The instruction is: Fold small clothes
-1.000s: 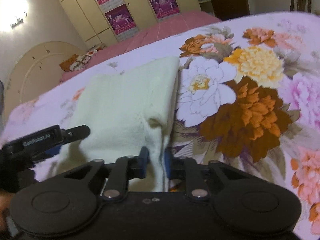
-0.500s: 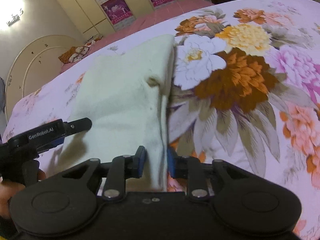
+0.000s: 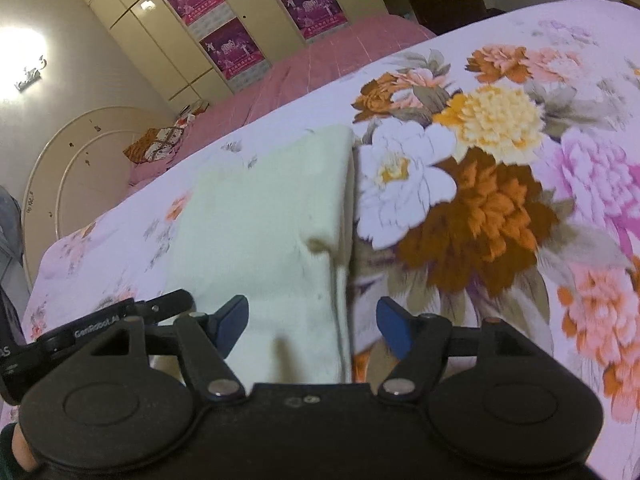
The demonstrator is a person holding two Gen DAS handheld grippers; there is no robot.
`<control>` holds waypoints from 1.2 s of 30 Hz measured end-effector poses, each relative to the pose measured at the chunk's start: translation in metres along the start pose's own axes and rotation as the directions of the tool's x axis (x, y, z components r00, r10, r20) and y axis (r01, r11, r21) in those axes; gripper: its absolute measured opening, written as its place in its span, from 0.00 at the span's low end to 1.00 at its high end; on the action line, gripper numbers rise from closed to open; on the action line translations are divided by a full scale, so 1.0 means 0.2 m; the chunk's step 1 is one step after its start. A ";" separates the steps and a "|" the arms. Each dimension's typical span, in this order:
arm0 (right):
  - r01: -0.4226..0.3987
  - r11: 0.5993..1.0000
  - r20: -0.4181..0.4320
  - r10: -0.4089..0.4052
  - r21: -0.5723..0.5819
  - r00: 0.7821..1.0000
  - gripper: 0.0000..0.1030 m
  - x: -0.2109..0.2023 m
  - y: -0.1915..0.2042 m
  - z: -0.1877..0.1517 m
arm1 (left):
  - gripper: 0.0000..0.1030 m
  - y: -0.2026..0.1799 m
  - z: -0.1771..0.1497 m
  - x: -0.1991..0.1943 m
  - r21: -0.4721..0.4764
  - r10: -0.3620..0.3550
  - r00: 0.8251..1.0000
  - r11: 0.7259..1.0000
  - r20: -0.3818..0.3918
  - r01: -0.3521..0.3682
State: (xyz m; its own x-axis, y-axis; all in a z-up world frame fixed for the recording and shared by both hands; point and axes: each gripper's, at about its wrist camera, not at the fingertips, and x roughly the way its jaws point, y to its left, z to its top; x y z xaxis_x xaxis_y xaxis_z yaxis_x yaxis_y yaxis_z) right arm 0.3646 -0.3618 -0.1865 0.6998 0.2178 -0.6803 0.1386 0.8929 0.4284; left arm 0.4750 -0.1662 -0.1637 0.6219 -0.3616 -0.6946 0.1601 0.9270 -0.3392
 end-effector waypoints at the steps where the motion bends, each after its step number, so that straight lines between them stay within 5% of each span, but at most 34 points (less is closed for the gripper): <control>1: 0.001 1.000 0.002 -0.001 -0.002 1.000 0.68 0.01 0.00 0.01 | 0.74 0.00 0.01 0.00 -0.003 -0.002 1.000 1.000 0.001 0.002; 9: 0.019 1.000 0.005 -0.019 -0.008 1.000 0.70 0.11 -0.01 0.10 | 0.79 -0.02 0.07 0.09 0.000 -0.024 1.000 1.000 -0.018 0.024; 18: -0.043 0.994 -0.024 0.045 0.100 0.999 0.71 0.28 -0.10 0.19 | 0.79 0.05 0.08 0.22 -0.099 -0.147 0.986 0.985 -0.074 0.139; 20: -0.080 0.988 -0.052 0.088 0.132 0.995 0.67 0.33 -0.13 0.18 | 0.67 0.04 0.07 0.23 -0.103 -0.179 0.981 0.980 -0.075 0.171; 26: -0.133 0.979 -0.041 0.141 0.154 0.989 0.50 0.40 -0.14 0.17 | 0.54 0.02 0.06 0.24 -0.144 -0.190 0.980 0.973 -0.062 0.179; 29: -0.155 0.978 -0.046 0.163 0.136 0.986 0.33 0.40 -0.11 0.17 | 0.50 0.01 0.07 0.22 -0.124 -0.177 0.983 0.978 -0.054 0.169; 36: -0.163 0.982 -0.011 0.165 0.095 0.986 0.31 0.36 -0.07 0.18 | 0.46 -0.05 0.08 0.17 -0.067 -0.137 0.990 0.988 -0.019 0.136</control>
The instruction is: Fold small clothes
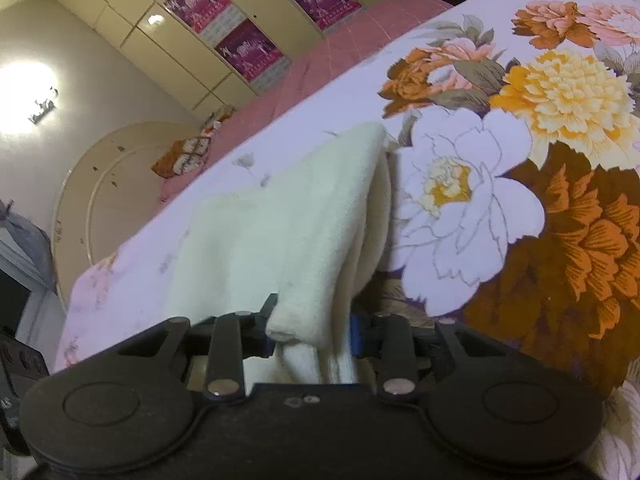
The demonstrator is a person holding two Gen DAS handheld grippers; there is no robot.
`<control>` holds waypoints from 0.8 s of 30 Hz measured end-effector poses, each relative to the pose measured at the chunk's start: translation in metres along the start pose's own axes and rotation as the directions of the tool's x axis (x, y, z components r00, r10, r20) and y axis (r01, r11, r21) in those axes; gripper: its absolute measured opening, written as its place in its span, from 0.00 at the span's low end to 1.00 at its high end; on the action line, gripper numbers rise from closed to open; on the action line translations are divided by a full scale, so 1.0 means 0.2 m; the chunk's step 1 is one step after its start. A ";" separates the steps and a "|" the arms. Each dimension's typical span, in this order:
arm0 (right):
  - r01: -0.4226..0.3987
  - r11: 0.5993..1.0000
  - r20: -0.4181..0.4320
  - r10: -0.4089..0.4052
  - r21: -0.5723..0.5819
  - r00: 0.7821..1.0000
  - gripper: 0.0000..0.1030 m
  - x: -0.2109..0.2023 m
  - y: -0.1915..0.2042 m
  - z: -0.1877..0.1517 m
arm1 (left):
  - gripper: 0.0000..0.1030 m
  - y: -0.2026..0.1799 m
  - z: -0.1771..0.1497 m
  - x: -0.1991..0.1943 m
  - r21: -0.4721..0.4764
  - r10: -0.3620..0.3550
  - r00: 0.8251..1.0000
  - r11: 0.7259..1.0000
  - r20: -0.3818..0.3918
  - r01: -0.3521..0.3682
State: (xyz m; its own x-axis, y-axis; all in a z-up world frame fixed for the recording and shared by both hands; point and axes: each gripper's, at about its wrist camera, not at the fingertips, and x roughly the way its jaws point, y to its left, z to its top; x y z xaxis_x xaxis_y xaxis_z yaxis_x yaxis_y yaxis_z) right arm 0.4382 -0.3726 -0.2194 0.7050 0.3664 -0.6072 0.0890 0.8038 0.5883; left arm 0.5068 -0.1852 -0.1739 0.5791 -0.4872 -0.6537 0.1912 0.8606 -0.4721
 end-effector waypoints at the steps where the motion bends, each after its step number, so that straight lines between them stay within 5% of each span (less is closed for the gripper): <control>1: -0.010 1.000 0.005 0.010 -0.011 1.000 0.30 -0.01 0.02 0.00 | 0.45 0.00 0.01 -0.01 0.003 -0.001 1.000 1.000 0.004 0.001; 14: -0.131 0.988 0.031 0.133 -0.082 0.991 0.30 -0.12 0.33 0.04 | 0.45 0.04 0.08 -0.40 0.038 0.026 0.992 0.999 0.121 -0.030; 24: -0.227 0.965 -0.023 0.226 -0.133 0.974 0.30 0.11 0.80 -0.11 | 0.45 0.57 0.19 -0.81 -0.001 0.118 0.975 0.993 0.190 -0.120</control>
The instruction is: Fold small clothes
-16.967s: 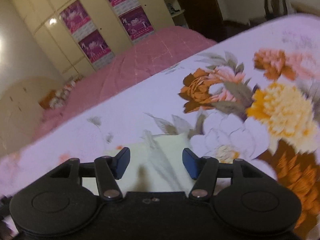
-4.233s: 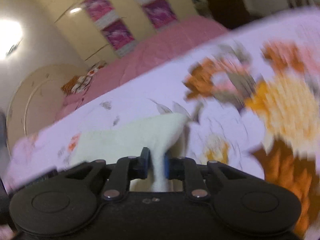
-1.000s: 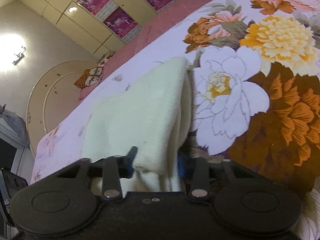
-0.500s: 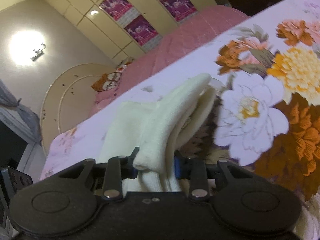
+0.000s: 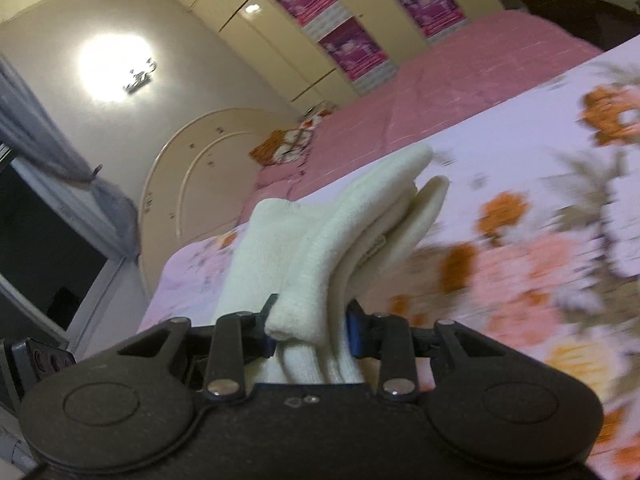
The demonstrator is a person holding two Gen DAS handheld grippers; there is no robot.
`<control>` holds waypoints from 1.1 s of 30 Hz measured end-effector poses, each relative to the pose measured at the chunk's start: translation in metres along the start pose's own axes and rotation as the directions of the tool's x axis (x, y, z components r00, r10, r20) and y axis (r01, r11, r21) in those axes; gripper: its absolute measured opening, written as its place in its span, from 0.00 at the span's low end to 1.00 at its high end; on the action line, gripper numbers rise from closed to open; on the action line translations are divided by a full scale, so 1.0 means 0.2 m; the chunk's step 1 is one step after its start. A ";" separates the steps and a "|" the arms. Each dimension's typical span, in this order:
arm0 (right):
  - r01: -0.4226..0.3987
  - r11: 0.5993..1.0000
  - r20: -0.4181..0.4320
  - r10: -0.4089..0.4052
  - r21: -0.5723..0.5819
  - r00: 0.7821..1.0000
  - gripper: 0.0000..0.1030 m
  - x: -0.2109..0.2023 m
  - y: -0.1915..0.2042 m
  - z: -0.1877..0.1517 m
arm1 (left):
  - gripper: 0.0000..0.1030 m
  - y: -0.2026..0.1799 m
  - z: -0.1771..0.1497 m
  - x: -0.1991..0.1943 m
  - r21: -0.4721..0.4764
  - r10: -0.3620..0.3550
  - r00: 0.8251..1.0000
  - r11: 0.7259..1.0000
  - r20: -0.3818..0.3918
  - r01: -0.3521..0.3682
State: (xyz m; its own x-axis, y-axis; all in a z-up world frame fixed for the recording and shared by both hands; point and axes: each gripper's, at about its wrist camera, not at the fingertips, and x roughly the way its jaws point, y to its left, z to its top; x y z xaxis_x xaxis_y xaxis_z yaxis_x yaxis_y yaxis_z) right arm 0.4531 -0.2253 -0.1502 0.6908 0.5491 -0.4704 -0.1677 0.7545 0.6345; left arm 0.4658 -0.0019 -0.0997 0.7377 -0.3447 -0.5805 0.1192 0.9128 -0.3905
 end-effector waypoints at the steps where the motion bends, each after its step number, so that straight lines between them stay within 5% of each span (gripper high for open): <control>1: -0.007 1.000 -0.006 0.007 0.000 1.000 0.30 0.05 0.04 -0.02 | 0.45 0.08 0.02 -0.02 -0.002 0.010 1.000 1.000 0.002 -0.010; 9: -0.021 0.999 -0.047 0.019 -0.041 0.999 0.30 0.51 0.38 -0.14 | 0.45 0.63 0.11 0.00 -0.027 0.059 0.998 0.998 0.012 -0.059; 16: 0.052 0.998 -0.102 -0.055 -0.031 0.993 0.30 0.80 0.41 -0.27 | 0.47 0.96 0.05 0.15 -0.059 0.079 0.996 0.995 -0.029 -0.081; 19: 0.097 0.995 -0.111 -0.100 -0.035 0.989 0.32 0.83 0.38 -0.33 | 0.62 1.01 0.02 0.18 -0.057 0.073 0.997 0.996 -0.023 -0.075; 33: 0.190 0.980 -0.096 -0.194 -0.055 0.976 0.45 0.59 0.45 -0.43 | 0.62 0.98 -0.13 -0.18 -0.033 0.133 0.989 0.990 -0.067 -0.136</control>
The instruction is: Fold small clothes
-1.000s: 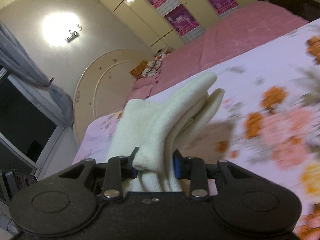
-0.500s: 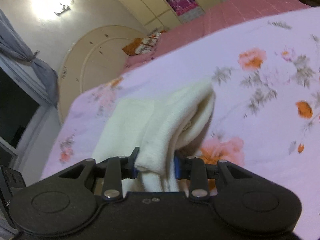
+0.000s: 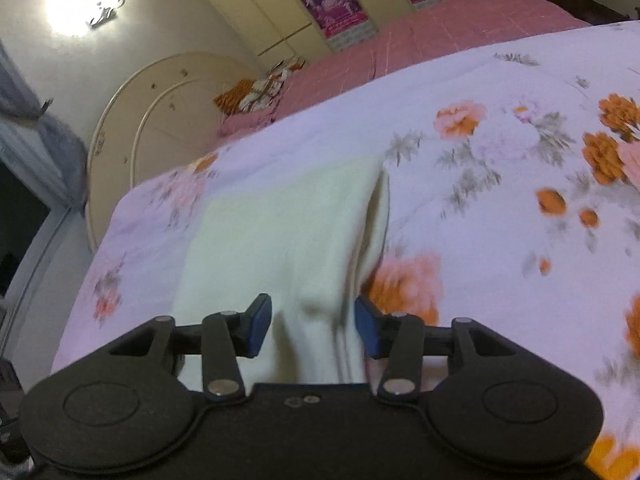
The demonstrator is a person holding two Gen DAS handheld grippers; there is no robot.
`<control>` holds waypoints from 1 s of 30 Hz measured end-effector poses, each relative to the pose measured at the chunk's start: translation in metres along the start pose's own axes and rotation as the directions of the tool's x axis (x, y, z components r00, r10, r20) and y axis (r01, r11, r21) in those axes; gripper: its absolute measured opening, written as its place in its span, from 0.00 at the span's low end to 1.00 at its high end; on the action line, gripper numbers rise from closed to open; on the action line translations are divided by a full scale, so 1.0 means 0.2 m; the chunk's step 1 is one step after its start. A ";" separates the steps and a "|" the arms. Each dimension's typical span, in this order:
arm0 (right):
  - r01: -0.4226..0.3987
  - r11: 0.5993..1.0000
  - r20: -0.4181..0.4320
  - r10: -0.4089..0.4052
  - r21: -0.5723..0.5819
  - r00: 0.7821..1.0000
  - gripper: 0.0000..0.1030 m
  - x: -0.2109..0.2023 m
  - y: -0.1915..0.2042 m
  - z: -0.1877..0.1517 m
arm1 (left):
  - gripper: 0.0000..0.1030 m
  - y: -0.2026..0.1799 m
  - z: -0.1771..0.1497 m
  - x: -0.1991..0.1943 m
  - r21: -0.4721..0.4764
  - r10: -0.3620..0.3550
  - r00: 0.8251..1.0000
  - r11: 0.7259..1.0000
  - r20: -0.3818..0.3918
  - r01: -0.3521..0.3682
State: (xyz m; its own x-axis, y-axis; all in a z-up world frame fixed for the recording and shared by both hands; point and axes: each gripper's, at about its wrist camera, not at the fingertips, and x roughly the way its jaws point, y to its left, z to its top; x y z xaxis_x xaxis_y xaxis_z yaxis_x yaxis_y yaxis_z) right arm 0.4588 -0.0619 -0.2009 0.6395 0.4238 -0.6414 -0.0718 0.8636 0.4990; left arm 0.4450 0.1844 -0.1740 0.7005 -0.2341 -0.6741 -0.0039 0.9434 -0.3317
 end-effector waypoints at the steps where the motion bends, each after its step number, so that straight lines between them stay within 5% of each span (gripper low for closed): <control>1: 0.010 1.000 -0.008 -0.010 -0.012 1.000 0.45 -0.03 0.00 -0.04 | 0.63 0.01 -0.04 -0.01 -0.002 0.004 1.000 1.000 -0.010 -0.004; 5: 0.026 1.000 -0.057 -0.026 0.001 0.998 0.41 -0.04 0.04 -0.14 | 0.62 0.01 -0.13 -0.01 0.003 0.018 0.999 1.000 -0.032 -0.018; 7: 0.061 0.998 -0.080 -0.062 -0.025 0.995 0.26 -0.04 0.05 -0.20 | 0.62 -0.02 -0.14 0.00 0.042 0.037 0.999 0.998 -0.030 -0.036; 10: 0.139 0.989 -0.079 -0.144 -0.058 0.986 0.19 -0.03 0.04 -0.26 | 0.62 -0.05 -0.15 -0.01 0.056 0.050 0.998 0.997 -0.044 -0.048; 16: 0.152 0.985 -0.103 -0.160 -0.084 0.982 0.26 -0.08 0.11 -0.28 | 0.62 -0.09 -0.13 -0.04 0.082 0.068 0.996 0.995 -0.054 -0.064; 30: 0.165 0.975 0.085 -0.154 -0.151 0.984 0.31 -0.04 0.28 0.04 | 0.63 -0.23 0.19 0.08 0.099 0.024 1.000 0.995 0.018 -0.026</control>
State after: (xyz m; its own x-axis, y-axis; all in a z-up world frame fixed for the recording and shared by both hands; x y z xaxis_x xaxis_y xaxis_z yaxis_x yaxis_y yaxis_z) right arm 0.4570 -0.0186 -0.1629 0.7058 0.2613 -0.6585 -0.0799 0.9529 0.2925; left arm 0.4824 0.1464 -0.1445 0.7130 -0.2068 -0.6700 0.0487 0.9678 -0.2468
